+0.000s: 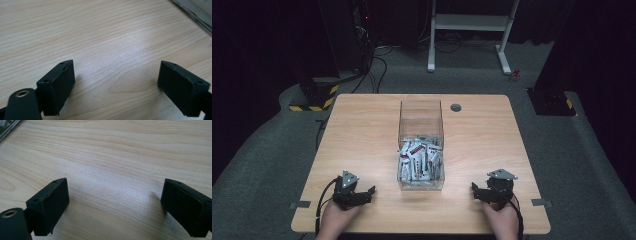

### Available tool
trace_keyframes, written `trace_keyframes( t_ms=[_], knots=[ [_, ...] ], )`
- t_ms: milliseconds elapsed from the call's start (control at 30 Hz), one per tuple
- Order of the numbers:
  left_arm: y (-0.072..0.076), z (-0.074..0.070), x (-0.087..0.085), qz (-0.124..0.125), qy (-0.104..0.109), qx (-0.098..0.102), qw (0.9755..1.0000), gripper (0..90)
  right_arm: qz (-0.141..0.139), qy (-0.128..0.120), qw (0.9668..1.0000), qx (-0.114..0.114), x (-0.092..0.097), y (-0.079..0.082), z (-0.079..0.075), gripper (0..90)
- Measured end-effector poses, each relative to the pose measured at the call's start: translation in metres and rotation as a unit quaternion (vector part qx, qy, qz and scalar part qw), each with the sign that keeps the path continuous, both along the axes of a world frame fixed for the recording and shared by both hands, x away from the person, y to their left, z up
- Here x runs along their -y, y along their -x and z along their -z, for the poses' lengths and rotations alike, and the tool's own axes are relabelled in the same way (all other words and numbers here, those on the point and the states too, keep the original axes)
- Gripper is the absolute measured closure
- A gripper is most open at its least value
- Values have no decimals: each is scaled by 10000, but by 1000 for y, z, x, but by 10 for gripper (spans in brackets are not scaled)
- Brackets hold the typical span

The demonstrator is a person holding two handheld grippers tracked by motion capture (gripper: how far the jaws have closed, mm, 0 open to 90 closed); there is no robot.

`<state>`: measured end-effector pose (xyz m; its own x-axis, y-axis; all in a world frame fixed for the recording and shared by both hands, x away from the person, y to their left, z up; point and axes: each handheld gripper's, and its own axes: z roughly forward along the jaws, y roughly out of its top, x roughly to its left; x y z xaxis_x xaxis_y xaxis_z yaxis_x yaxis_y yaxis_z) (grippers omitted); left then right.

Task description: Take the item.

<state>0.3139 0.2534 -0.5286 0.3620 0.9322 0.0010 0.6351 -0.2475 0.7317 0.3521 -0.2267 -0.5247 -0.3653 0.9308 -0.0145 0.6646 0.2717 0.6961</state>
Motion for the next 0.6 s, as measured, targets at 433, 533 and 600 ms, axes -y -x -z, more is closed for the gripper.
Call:
trace_keyframes(
  t_ms=[433,533,600],
  knots=[
    [3,-21,7,452,177,76,9988,159,-23,-10,10000,-14,0,-1,0,77],
    [3,-22,8,501,144,102,9986,160,-22,-10,10000,-13,0,-1,0,77],
    [3,-25,9,535,144,128,9984,160,-20,-8,10000,-9,0,-1,0,77]
  ],
)
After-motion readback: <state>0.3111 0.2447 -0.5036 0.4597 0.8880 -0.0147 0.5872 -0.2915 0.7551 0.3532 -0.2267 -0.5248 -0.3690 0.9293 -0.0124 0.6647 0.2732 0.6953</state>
